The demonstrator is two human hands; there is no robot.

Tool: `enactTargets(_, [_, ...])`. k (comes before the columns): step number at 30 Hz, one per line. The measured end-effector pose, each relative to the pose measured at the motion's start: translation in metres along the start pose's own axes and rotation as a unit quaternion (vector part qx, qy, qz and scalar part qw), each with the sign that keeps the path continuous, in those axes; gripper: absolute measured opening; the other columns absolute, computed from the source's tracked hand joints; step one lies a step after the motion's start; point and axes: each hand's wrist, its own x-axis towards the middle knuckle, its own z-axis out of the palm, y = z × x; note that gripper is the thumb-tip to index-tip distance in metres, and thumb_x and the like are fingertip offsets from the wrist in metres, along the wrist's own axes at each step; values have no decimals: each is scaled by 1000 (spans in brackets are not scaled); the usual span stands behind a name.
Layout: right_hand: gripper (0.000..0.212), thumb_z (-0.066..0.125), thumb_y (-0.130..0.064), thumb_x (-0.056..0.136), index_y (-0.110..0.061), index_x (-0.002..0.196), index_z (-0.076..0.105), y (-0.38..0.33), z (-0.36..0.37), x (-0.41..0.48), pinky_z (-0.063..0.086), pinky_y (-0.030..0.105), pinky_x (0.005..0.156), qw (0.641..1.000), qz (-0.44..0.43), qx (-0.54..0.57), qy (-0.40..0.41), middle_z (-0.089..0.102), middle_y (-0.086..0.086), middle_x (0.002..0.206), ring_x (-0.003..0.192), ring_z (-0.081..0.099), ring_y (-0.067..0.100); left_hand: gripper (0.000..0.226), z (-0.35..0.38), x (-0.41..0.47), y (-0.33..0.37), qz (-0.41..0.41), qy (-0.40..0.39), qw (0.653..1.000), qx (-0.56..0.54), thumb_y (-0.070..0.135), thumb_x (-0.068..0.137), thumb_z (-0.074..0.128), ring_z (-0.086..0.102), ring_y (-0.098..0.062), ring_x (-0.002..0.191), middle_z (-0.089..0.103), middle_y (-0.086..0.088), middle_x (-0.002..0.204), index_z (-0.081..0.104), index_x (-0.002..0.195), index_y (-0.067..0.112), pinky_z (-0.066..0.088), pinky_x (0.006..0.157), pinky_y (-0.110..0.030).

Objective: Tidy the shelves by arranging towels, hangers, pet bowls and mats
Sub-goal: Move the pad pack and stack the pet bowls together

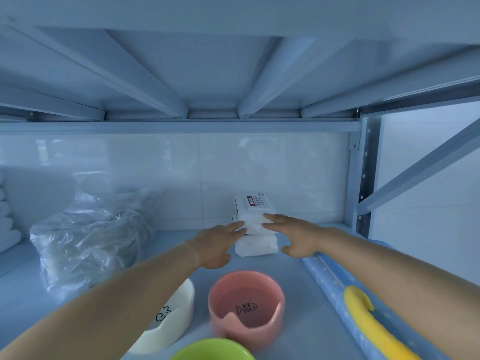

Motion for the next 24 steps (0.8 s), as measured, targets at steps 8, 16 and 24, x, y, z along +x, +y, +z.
enactTargets(8, [74, 54, -17, 87, -27, 149, 14, -7, 0, -3, 10, 22, 115, 999, 19, 36, 14, -1, -9, 157, 144, 5, 9, 68, -5, -7, 1, 1, -6, 1000, -26, 26, 92, 48, 30, -21, 136, 0, 10, 157, 11, 149, 29, 29, 109, -32])
enactTargets(16, [67, 58, -24, 88, -27, 146, 25, -35, 2, -7, 17, 25, 115, 996, 0, 72, 47, 14, -7, 156, 142, 18, 10, 62, -22, -38, 0, -5, 44, 995, -94, 22, 90, 53, 35, -16, 133, 31, 1, 150, 26, 145, 24, 26, 109, -25])
enactTargets(24, [47, 63, -30, 86, -22, 131, 51, -98, -24, -4, 26, 15, 100, 978, -73, 111, 164, 50, -4, 135, 124, 43, 11, 38, -52, -97, -17, -13, 127, 977, -169, 14, 86, 59, 59, -12, 100, 64, 4, 111, 58, 123, 22, 43, 92, -24])
